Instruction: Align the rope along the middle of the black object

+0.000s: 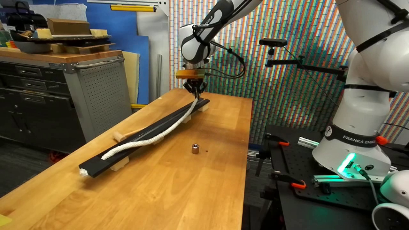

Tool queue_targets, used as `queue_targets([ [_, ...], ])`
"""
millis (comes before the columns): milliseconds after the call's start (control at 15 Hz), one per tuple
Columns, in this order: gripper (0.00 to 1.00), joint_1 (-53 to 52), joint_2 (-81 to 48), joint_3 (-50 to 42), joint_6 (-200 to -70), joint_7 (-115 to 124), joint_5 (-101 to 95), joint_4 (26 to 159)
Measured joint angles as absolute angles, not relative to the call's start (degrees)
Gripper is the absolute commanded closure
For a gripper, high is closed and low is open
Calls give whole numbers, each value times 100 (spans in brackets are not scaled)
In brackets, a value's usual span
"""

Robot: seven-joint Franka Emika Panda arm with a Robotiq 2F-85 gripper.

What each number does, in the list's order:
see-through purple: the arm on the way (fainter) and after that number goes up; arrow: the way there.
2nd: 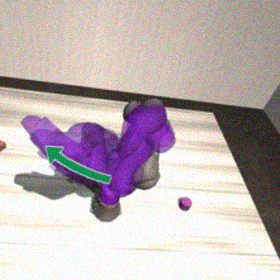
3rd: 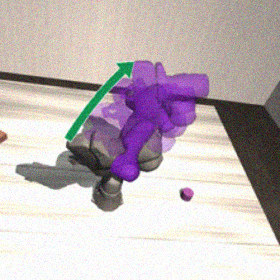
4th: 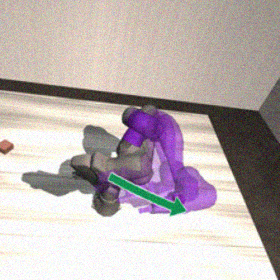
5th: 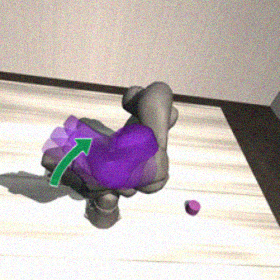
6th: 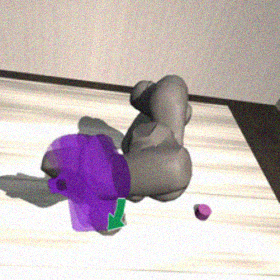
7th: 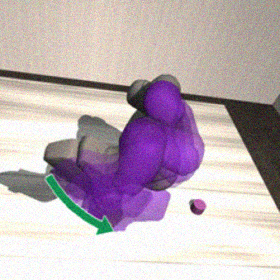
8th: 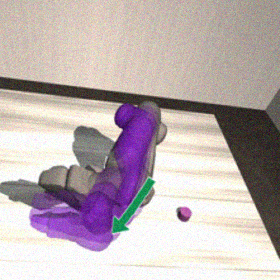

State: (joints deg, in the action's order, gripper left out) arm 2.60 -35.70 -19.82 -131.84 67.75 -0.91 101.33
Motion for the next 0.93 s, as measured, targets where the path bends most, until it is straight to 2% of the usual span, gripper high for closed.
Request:
queue_targets([
  [933,97,570,-3721,-1928,-12621,7477,-81,9786],
])
